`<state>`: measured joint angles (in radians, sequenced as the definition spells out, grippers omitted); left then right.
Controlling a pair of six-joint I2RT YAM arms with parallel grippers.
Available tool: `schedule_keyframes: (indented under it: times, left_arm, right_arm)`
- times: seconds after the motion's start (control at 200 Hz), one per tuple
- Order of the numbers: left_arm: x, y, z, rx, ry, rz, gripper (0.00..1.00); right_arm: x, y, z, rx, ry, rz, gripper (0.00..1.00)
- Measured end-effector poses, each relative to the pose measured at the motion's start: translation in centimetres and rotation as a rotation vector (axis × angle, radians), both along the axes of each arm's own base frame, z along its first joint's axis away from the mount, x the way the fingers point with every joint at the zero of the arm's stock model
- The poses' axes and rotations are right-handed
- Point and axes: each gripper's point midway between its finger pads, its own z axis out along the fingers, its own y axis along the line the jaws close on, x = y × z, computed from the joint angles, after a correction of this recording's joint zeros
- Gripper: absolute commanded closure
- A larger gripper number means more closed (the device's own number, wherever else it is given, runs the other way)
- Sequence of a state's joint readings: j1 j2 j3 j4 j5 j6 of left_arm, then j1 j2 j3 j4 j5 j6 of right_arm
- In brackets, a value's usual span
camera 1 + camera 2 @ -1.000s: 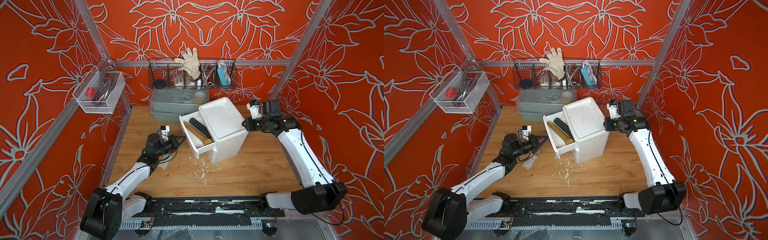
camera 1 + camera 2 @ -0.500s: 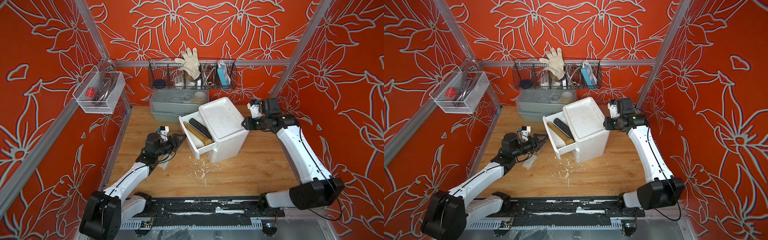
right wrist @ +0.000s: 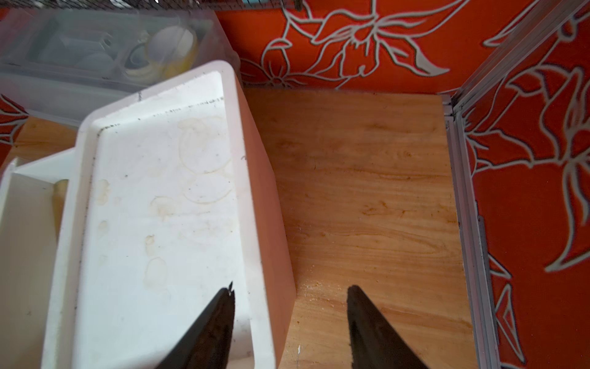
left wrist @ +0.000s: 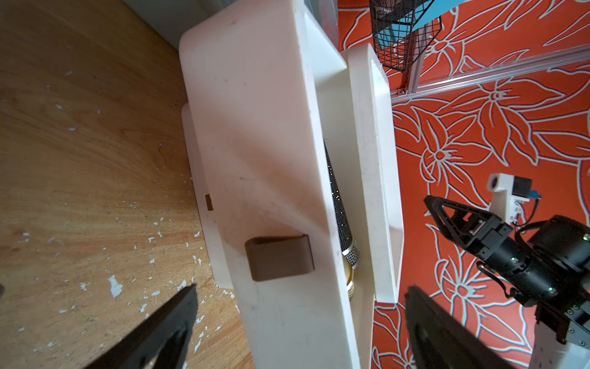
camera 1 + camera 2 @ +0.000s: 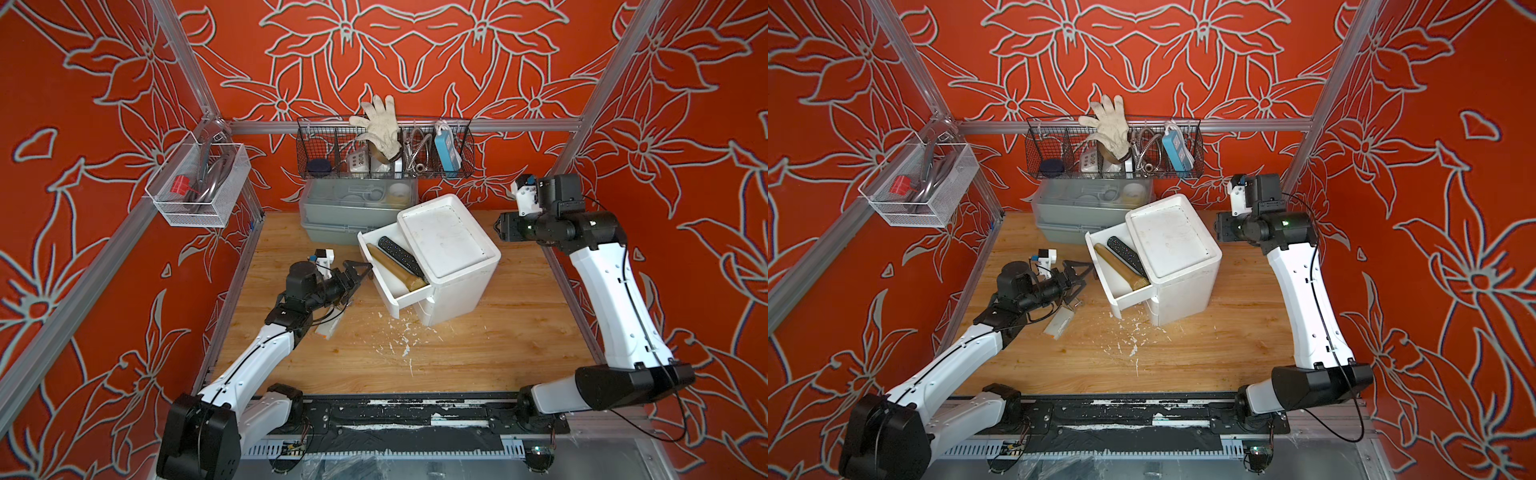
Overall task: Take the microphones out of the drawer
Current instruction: Open the drawer in the storage box, then pick up the microphone from the drawer.
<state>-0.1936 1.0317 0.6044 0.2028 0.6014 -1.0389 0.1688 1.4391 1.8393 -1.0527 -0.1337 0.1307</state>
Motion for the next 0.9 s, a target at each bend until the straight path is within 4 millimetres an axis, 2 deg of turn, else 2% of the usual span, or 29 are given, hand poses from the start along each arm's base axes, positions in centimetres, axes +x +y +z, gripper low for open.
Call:
schedule_keyframes:
  times: [0.08,0.18,0.36,0.535,0.696,0.896]
  left_arm:
    - [-0.3,0.7,0.2,-0.005,0.007,0.012,0.0]
    - [-0.7,1.6,0.8,-0.023,0.015,0.027,0.0]
    - [-1.8,2.0,1.0,-0.06,0.058,0.009,0.0]
    - [-2.3,2.2,1.0,-0.096,0.096,-0.003,0.0]
    - [-2.4,2.4,1.3,-0.124,0.114,-0.004,0.0]
    - [-2.0,2.8,1.4,-0.152,0.121,-0.003,0.0]
  right_arm:
    - [-0.6,1.1,0.7,0.008,-0.01,0.039,0.41]
    - [-1.8,3.9,0.7,0.017,0.001,0.128,0.42]
    - [-4.7,10.7,0.4,0.01,0.034,0.336,0.43]
    - [-6.2,17.1,0.3,-0.015,0.043,0.506,0.44]
    - [-6.6,21.5,-2.3,-0.07,0.103,0.611,0.49]
    - [-6.7,24.8,-7.2,-0.152,0.219,0.685,0.5]
